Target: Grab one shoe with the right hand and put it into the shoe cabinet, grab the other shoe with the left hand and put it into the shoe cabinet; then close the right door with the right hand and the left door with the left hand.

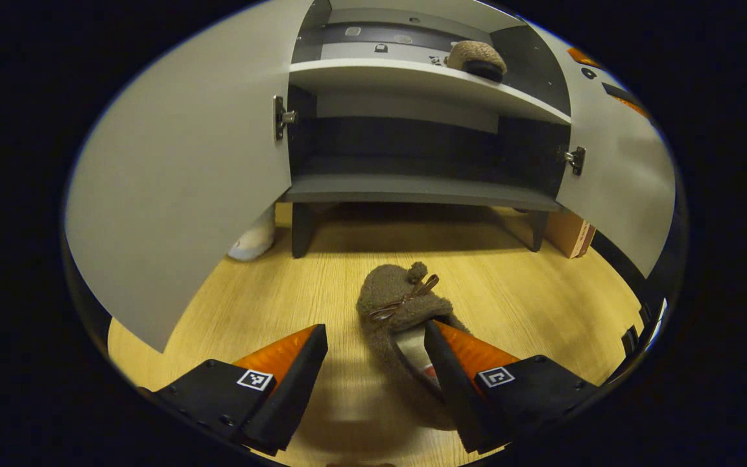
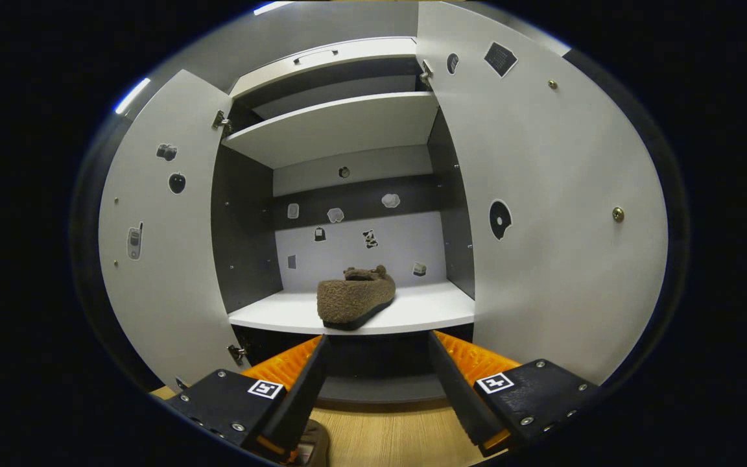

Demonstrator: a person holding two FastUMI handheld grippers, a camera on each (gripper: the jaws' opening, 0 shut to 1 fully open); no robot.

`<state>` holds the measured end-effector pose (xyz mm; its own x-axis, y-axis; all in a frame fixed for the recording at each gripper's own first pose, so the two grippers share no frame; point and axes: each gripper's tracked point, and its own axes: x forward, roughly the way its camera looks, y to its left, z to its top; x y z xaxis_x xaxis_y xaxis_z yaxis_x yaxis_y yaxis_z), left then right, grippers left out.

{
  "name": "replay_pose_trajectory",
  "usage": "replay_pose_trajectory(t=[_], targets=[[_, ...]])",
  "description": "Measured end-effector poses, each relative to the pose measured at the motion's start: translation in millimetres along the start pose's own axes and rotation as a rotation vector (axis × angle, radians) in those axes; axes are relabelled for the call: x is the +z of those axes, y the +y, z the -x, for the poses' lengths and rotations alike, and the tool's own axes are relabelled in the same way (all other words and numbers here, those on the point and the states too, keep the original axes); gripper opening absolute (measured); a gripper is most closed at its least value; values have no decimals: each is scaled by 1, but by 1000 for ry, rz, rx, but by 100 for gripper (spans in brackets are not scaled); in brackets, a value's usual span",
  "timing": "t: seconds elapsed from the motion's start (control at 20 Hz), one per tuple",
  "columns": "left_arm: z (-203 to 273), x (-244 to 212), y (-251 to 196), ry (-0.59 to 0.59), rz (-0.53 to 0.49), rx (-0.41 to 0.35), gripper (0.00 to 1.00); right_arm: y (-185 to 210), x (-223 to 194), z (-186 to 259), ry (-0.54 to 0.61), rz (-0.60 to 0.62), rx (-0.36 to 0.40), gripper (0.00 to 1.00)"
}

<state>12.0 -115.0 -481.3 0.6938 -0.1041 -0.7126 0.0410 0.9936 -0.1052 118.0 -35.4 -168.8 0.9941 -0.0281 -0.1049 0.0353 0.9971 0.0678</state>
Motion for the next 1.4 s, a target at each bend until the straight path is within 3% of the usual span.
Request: replay_pose_trajectory(t=[0.2, 0.25, 0.3, 0.4, 0.45, 0.55, 0.7, 0.9, 1.1, 1.4], targets=[[-17, -20, -5, 83, 17, -26, 96, -2, 3, -3, -31, 16, 13, 92], [-21, -22, -13, 100, 32, -56, 91, -1, 1, -4, -28, 12, 26, 92], [-22, -23, -21, 113, 43, -86, 81, 1, -2, -5, -23, 11, 37, 92], [-22, -23, -23, 156, -7, -88, 47, -1, -8, -7, -9, 16, 44, 92], [-25, -23, -13, 168, -29, -51, 46, -2, -12, -8, 0, 15, 48, 91], [-26, -19, -12, 172, -1, -53, 12, 2, -19, -9, 18, 10, 62, 90], [-19, -18, -21, 203, 96, -108, 7, 4, -20, -8, 25, 14, 71, 89], [-2, 12, -20, 149, 45, -96, 7, 4, -13, -1, 11, 29, 70, 88], [20, 81, -23, 47, 18, -99, 7, 4, -3, 10, -7, 30, 73, 88], [56, 221, -22, -158, -1, -80, 6, 3, 15, 30, -37, 36, 79, 89]])
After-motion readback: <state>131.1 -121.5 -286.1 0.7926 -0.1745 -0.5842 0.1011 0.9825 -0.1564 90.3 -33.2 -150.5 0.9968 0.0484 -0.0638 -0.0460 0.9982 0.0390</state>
